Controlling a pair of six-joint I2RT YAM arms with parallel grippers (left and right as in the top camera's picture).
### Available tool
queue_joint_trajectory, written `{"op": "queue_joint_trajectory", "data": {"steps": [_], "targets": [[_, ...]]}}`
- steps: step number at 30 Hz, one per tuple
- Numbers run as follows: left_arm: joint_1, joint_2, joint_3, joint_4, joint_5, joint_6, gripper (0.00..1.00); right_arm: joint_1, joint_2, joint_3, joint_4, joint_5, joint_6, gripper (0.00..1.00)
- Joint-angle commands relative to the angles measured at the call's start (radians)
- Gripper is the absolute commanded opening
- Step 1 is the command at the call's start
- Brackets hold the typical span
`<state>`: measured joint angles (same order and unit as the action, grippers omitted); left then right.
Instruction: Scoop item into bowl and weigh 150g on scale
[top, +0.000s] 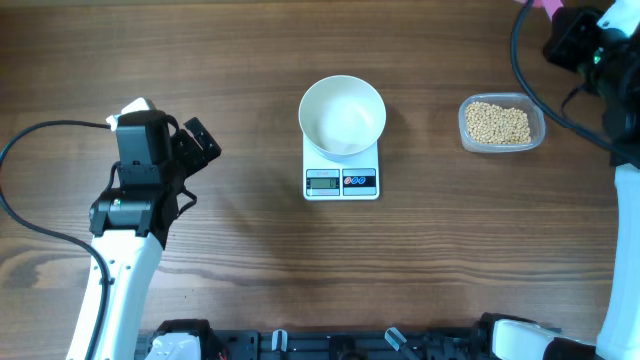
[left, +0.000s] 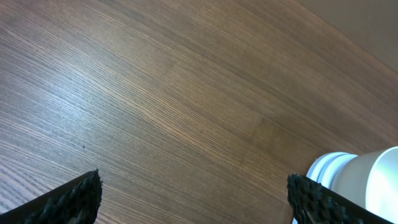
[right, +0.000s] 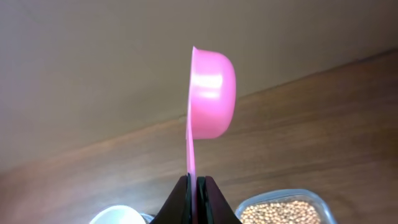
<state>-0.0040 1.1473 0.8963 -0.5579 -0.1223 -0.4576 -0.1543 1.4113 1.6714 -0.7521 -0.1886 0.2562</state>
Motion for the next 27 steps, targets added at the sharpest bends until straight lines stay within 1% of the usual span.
{"op": "queue_joint_trajectory", "data": {"steps": [1,11,16,19,22,24,27], "targets": [[0.006,0.007,0.000,0.002,-0.002,0.008,1.00,-0.003,0.006,0.016,0.002,0.016,-0.089,0.04],[0.006,0.007,0.000,0.002,-0.002,0.008,1.00,-0.002,0.006,0.016,-0.031,0.016,-0.091,0.04],[0.006,0.007,0.000,0.002,-0.002,0.008,1.00,-0.002,0.006,0.016,-0.010,0.017,0.042,0.04],[0.006,0.007,0.000,0.002,-0.002,0.008,1.00,-0.002,0.006,0.016,-0.013,0.016,0.085,0.04],[0.006,0.007,0.000,0.002,-0.002,0.008,1.00,-0.002,0.006,0.016,-0.024,0.016,0.072,0.04],[0.006,0.007,0.000,0.002,-0.002,0.008,1.00,-0.002,0.006,0.016,-0.024,0.018,0.033,0.04],[0.006,0.007,0.000,0.002,-0.002,0.008,1.00,-0.002,0.006,0.016,-0.022,0.107,0.021,0.04]]}}
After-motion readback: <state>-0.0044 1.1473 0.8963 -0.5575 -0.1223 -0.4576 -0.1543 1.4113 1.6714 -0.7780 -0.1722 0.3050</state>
